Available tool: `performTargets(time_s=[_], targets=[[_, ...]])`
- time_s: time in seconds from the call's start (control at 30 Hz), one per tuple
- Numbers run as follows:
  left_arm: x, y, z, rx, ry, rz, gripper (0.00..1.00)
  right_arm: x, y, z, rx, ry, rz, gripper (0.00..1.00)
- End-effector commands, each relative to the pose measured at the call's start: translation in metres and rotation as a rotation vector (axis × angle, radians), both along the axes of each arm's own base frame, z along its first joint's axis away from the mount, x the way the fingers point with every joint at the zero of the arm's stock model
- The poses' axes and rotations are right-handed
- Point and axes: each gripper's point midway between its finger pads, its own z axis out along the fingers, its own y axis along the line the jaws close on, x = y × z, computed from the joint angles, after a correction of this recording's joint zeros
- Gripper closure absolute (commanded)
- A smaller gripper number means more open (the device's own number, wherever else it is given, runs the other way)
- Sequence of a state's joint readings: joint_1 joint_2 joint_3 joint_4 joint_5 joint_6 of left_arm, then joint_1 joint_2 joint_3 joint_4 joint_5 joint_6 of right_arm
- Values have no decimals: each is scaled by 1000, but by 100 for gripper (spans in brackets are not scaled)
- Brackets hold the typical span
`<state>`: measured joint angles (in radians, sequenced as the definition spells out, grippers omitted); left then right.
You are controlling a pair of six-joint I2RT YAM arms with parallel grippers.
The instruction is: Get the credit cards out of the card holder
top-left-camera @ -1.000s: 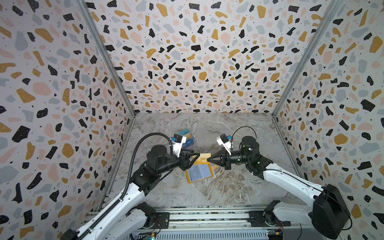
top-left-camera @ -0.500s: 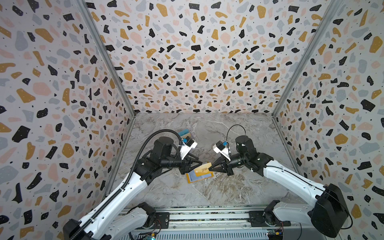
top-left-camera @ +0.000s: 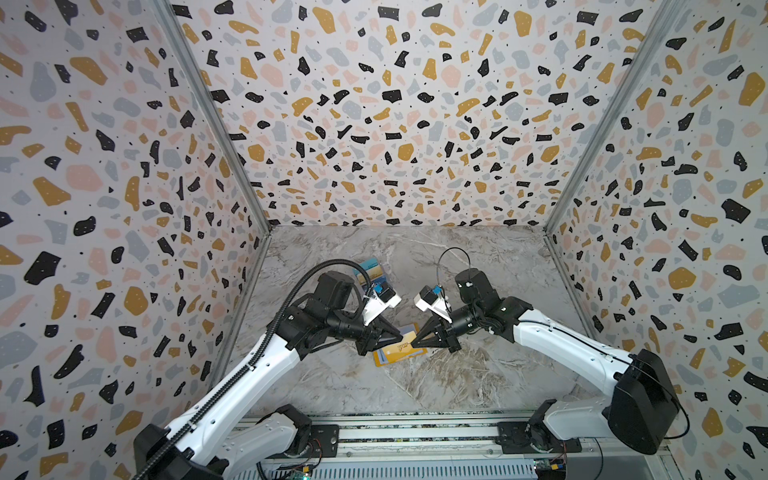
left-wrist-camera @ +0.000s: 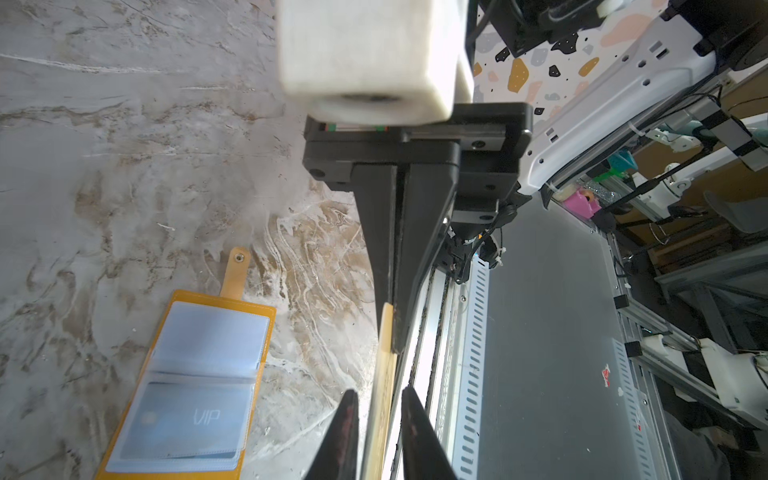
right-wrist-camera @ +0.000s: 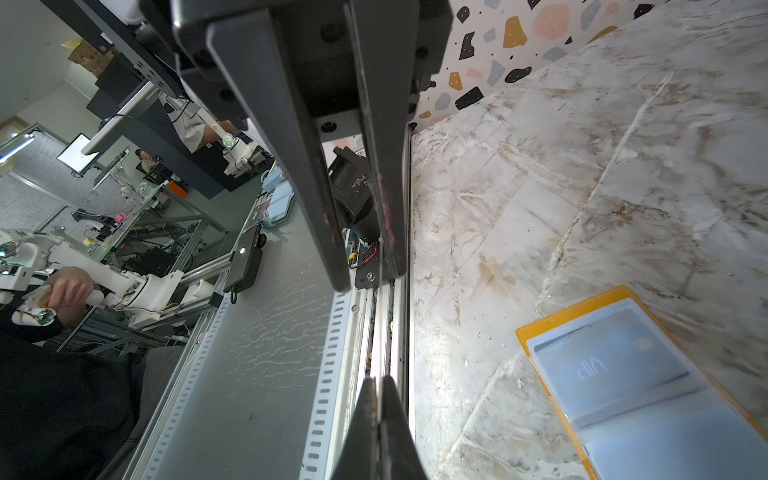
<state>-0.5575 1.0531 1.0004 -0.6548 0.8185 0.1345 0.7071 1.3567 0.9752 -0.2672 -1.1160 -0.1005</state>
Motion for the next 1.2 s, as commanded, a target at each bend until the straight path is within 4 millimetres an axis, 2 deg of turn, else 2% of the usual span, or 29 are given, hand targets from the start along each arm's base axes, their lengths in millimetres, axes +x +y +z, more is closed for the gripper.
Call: performTargets(time_s=[0.0,0.43,0.6,1.07,1.1,1.17], targets=[[-8,1,6,-3,-8,-45,79,-4,0,16,33,-32,34,100],[-6,4,-4,42,-6,-44,79,-5,2,18,26,-47,43,100],[-7,4,-4,41,0,-51,86,-3,2,18,20,-57,33,100],[-13,1,-2,15,22,-88,98,6,5,18,18,-84,-14,100],[-13,1,-2,14,24,-89,99,7,5,17,15,-87,-23,99],[-13,1,-2,16,22,-87,100,9,5,16,6,-91,-43,85]])
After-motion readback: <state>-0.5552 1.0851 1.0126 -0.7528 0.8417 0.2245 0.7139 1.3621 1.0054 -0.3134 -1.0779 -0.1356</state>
